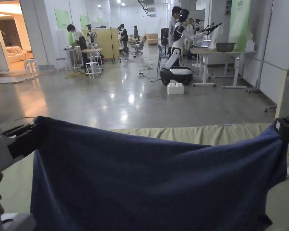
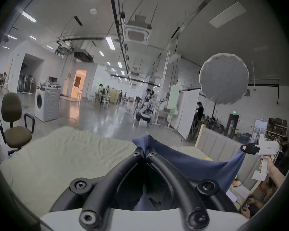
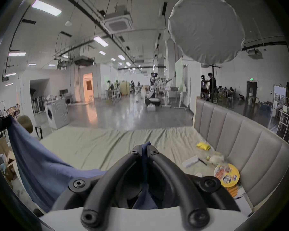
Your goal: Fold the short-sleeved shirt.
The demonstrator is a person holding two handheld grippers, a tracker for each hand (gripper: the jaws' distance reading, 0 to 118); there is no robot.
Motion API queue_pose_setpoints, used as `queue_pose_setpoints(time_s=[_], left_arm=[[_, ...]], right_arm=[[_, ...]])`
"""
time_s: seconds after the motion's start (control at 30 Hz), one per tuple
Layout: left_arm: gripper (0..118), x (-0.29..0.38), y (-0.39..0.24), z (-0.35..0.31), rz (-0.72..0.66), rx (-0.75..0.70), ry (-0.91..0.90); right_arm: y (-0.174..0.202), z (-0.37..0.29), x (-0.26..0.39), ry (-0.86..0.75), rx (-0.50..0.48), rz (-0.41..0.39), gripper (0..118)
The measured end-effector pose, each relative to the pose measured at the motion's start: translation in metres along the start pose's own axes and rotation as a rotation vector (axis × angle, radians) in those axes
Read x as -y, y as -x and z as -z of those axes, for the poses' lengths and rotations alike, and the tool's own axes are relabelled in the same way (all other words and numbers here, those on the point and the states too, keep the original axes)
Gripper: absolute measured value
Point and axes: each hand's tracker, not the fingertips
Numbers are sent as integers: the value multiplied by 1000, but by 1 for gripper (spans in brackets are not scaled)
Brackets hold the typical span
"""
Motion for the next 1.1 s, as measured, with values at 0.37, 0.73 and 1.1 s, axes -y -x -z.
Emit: queue_pose_setpoints(time_s=[0.37,0.73,1.1], left_arm=[[1,-66,-16,0,50,-70,-94],[1,-82,-12,62,188,-128,-61],[1,-76,-3,153,154,-126,-21]], right_arm=[[22,-13,-90,-239,92,-91,5],[18,41,-124,-266,180,-159,5],[38,107,-144,-323,269,-224,5]])
